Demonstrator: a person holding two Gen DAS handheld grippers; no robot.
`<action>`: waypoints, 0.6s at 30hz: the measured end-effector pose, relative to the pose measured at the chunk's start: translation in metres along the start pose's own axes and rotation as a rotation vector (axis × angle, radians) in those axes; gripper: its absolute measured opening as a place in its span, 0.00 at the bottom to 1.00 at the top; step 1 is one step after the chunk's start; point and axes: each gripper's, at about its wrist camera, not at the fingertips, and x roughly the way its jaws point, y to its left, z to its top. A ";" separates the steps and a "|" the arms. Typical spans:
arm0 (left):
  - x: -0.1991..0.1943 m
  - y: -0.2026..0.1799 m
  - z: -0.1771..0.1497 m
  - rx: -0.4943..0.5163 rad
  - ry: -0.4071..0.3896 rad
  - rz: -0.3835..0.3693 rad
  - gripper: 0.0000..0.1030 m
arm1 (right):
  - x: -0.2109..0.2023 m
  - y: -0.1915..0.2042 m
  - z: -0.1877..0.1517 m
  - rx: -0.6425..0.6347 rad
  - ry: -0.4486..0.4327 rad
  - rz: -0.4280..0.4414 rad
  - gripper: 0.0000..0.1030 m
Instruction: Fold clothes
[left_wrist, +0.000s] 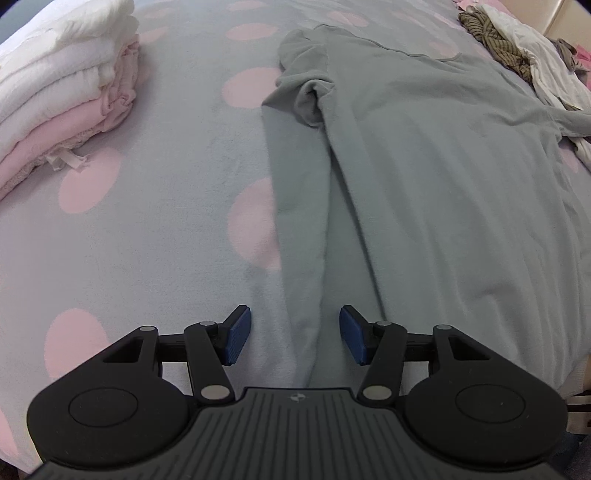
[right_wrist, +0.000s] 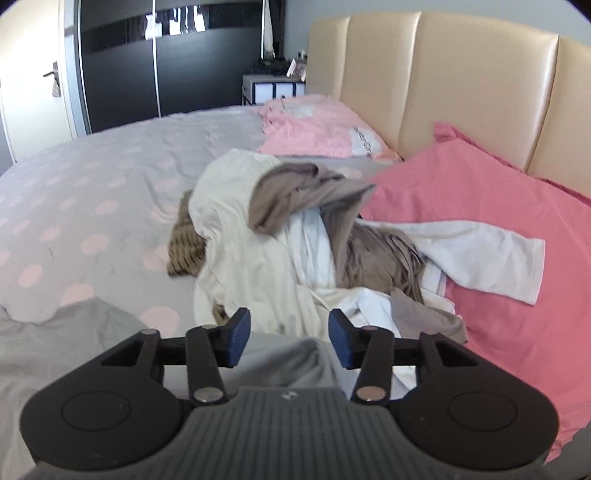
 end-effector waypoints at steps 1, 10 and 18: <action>0.001 -0.003 0.000 0.015 0.001 -0.003 0.45 | -0.002 0.005 0.000 -0.009 -0.009 0.002 0.52; -0.005 -0.009 -0.002 0.017 -0.061 0.005 0.04 | -0.005 0.033 -0.005 -0.092 -0.009 0.048 0.54; -0.036 0.009 -0.001 -0.078 -0.173 0.067 0.03 | 0.003 0.055 -0.019 -0.202 0.031 0.061 0.54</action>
